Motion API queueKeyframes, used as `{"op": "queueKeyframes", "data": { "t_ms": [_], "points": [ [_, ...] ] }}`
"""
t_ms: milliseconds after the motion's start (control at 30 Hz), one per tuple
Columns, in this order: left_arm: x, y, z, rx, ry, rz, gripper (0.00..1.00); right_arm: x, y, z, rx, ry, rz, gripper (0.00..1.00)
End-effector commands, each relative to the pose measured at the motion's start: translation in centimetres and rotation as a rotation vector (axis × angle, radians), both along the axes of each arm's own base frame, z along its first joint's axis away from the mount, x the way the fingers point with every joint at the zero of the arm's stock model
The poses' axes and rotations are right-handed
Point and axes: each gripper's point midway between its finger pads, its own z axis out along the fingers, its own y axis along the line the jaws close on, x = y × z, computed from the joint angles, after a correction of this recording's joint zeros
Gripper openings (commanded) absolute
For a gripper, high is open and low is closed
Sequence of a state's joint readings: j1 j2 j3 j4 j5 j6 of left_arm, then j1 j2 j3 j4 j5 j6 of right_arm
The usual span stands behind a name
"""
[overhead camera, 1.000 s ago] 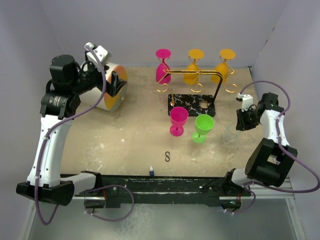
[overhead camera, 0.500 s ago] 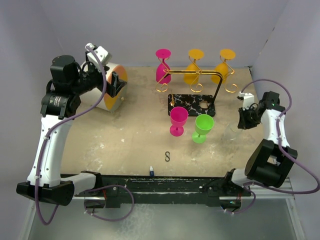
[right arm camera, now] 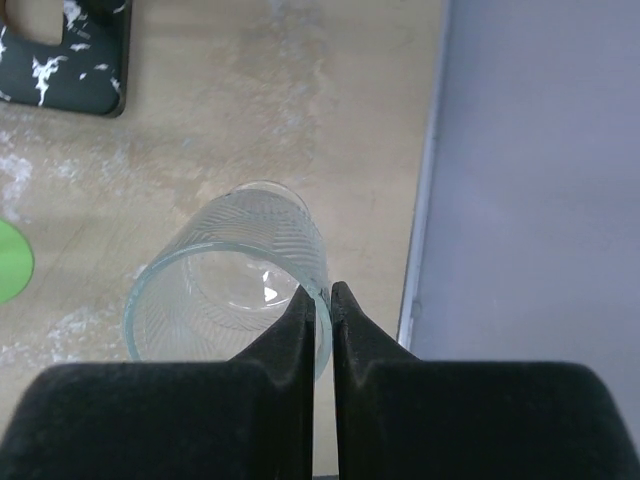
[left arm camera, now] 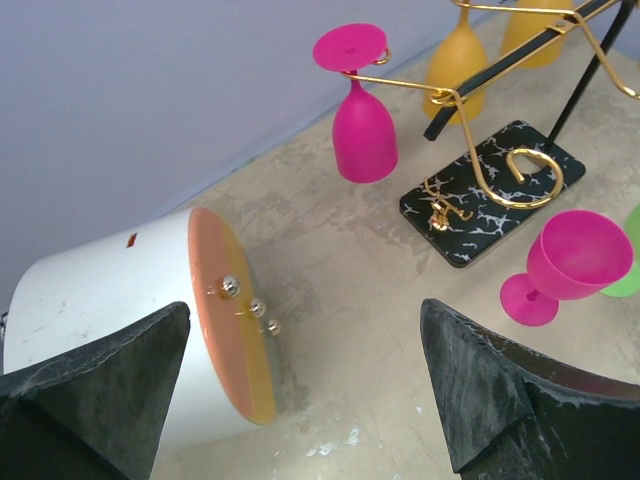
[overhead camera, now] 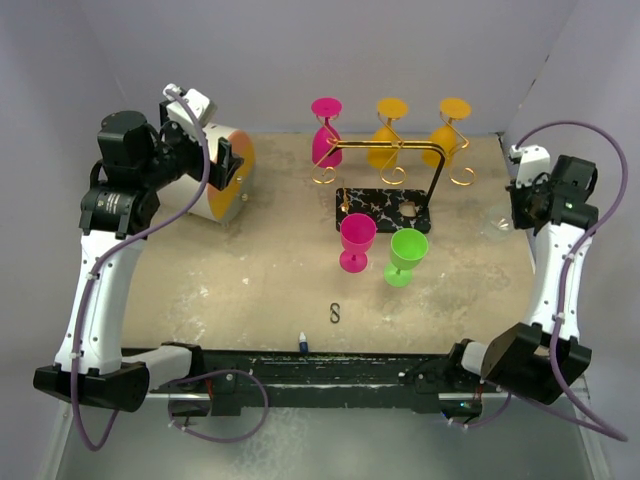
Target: Place the wine glass upside down on the wine glass rack
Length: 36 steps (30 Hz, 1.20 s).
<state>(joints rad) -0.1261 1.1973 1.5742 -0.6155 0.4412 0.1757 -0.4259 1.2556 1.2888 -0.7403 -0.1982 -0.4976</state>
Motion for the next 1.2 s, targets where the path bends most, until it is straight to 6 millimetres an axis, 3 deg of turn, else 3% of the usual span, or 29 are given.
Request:
{"op": "queueKeyframes", "data": {
  "t_ms": [0,333,567,933,1167],
  "points": [
    [-0.1,1.4,2.7,-0.005,-0.086,0.073,0.99,1.4,-1.8,6.3,-0.077,-0.207,-0.111,0.00],
    [-0.8,0.4,3.6,-0.028,-0.090,0.008,0.99,2.1,0.3,16.9,-0.043,-0.510,-0.082,0.00],
    [-1.7,-2.0,3.6,-0.094,-0.046,-0.129,0.99,2.0,3.5,23.4,0.010,-0.697,0.019,0.00],
    [0.3,-2.6,3.3,-0.138,-0.015,-0.133,0.99,3.8,11.6,30.0,0.143,-0.851,0.253,0.00],
    [2.0,-3.1,3.0,-0.155,-0.001,-0.145,0.99,4.2,17.6,31.8,0.280,-0.875,0.484,0.00]
  ]
}}
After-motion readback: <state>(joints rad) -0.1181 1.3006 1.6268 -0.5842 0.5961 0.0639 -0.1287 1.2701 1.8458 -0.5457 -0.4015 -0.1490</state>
